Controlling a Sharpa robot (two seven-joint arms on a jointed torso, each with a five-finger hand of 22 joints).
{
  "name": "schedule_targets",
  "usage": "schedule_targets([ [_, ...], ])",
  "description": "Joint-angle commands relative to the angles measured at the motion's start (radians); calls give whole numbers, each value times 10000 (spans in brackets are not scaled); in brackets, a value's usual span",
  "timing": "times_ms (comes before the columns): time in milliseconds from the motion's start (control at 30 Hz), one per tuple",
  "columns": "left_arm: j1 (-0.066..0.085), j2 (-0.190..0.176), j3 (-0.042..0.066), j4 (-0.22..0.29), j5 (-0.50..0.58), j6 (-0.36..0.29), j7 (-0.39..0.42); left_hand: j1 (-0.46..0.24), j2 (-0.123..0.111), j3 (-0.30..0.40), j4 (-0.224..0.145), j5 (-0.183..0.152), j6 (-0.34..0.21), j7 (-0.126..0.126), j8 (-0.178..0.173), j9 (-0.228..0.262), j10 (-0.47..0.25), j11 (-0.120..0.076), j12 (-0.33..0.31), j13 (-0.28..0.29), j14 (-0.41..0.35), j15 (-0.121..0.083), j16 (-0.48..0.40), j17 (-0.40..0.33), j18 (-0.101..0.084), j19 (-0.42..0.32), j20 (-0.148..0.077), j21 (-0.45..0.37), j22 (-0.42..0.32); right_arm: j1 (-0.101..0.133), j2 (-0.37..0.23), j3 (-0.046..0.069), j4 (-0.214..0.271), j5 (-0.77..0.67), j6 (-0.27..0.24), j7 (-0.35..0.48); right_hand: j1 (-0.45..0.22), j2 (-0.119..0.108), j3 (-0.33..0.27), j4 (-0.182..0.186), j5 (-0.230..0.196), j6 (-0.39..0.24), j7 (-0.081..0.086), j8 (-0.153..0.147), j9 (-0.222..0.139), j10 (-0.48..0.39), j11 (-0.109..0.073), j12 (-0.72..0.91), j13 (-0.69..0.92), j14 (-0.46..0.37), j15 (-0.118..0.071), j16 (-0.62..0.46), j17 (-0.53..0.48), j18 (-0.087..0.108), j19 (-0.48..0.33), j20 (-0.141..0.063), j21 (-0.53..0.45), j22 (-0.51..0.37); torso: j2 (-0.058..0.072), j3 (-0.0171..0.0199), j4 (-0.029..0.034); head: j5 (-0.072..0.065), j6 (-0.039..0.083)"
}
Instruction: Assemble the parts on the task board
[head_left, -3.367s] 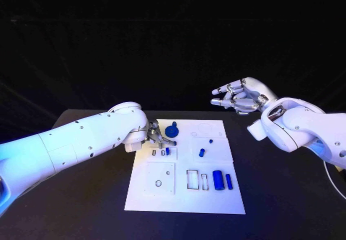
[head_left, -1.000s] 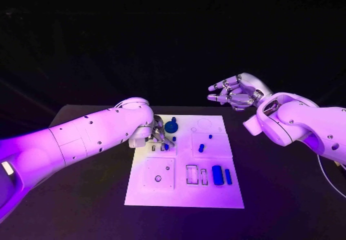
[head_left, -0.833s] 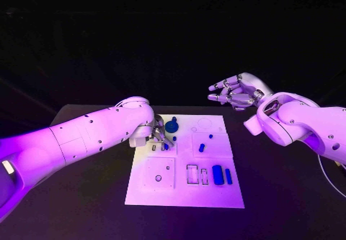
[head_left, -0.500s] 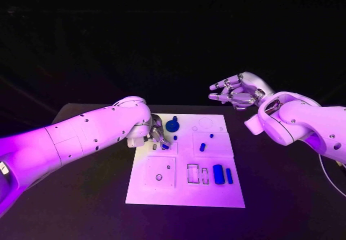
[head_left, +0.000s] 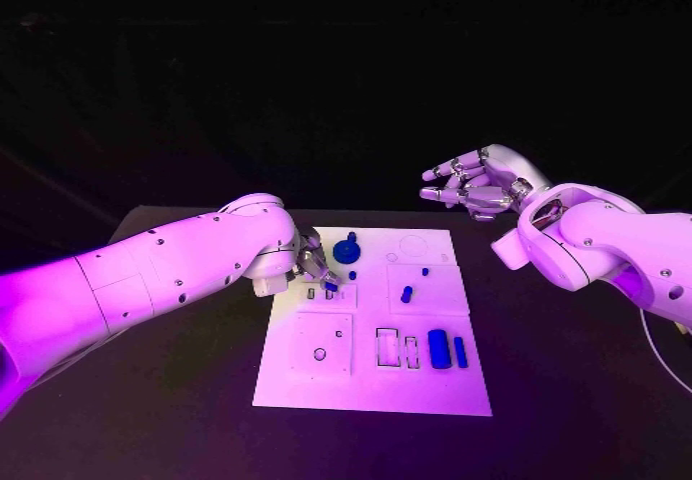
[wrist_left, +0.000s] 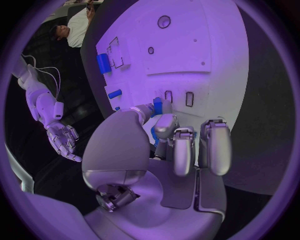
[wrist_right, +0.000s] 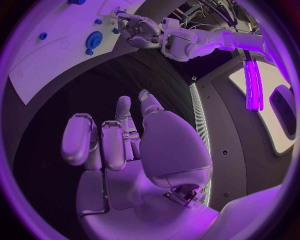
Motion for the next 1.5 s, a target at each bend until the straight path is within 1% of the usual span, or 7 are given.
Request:
schedule_targets([
  [33, -30, -32, 0, 88, -177, -579, 186, -102, 34, 1809, -1759, -20, -11, -45, 41, 23, 52, 1, 35, 7, 1050, 33, 24, 2630, -121, 349, 4, 48, 1191, -7, 5, -2, -6, -113, 146, -21, -1, 26, -85, 16, 42, 57, -16, 27, 1, -62, 23, -56, -10, 387, -11, -30, -9, 88, -37, 6, -37, -10, -2, -8, 1, 6, -3],
  [433, -177, -53, -49, 73, -689, -248, 162, -167, 8, 1867, -1803, -28, -15, -47, 57, 60, 55, -1, 33, -3, 1050, 30, 24, 2630, -125, 359, 1, 59, 1211, -8, 10, -5, -7, -60, 160, -22, -35, 23, -133, 49, 44, 50, -14, 24, 0, -66, 28, -63, -31, 385, -7, -42, -19, 88, -38, 9, -43, -15, 25, -9, -44, 50, -30],
  [567, -222, -60, -60, 38, -733, -121, 144, -189, -19, 1887, -1833, -32, -19, -51, 62, 76, 50, -3, 27, -12, 1050, 30, 24, 2630, -127, 364, 1, 64, 1220, -8, 25, -5, -11, -55, 173, -25, -35, 23, -133, 49, 44, 50, -14, 24, 0, -66, 28, -63, -31, 385, -7, -42, -19, 88, -38, 9, -43, -15, 14, -4, -12, 44, -70],
  [667, -245, -61, -74, 26, -801, 49, 134, -200, -35, 1894, -1849, -36, -19, -52, 65, 83, 55, -4, 36, -4, 1050, 30, 24, 2630, -129, 368, 0, 70, 1229, -8, 33, -5, -11, -54, 178, -23, -35, 23, -133, 49, 44, 50, -14, 24, 0, -66, 28, -63, -31, 385, -7, -42, -19, 88, -38, 9, -43, -15, 13, -9, -12, 68, -101],
  [933, -270, -71, -90, -31, -962, 675, 77, -215, -65, 1911, -1885, -40, -20, -56, 68, 97, 22, -7, -23, -69, 1050, 32, 24, 2630, -125, 359, 1, 59, 1214, -8, 38, -5, 25, -45, 240, -6, -72, 35, -190, 92, 71, 53, -14, 27, 1, -65, 29, -61, -51, 385, -5, -50, -23, 90, -40, 11, -51, -24, 8, 7, -26, 157, -174],
  [1033, -272, -76, -96, -47, -1062, 874, 47, -217, -73, 1923, -1901, -40, -21, -56, 69, 102, 11, -7, -40, -87, 1050, 33, 24, 2630, -122, 352, 1, 50, 1201, -8, 36, -5, 34, -15, 253, -8, -79, 39, -200, 102, 78, 53, -14, 27, 1, -65, 29, -60, -54, 385, -5, -50, -21, 89, -37, 12, -50, -20, 8, -9, -15, 159, -199],
  [1500, -283, -44, -123, -48, -1146, 1131, 9, -228, -89, 1940, -1925, -41, -17, -56, 72, 111, 10, -7, -39, -86, 1050, 35, 24, 2630, -128, 363, 2, 66, 1229, -8, 30, -5, 32, 79, 286, -1, -97, 50, -233, 128, 107, 51, -14, 27, 1, -63, 30, -54, -62, 384, -4, -58, -28, 90, -38, 13, -54, -26, 10, -10, -26, 181, -206],
])
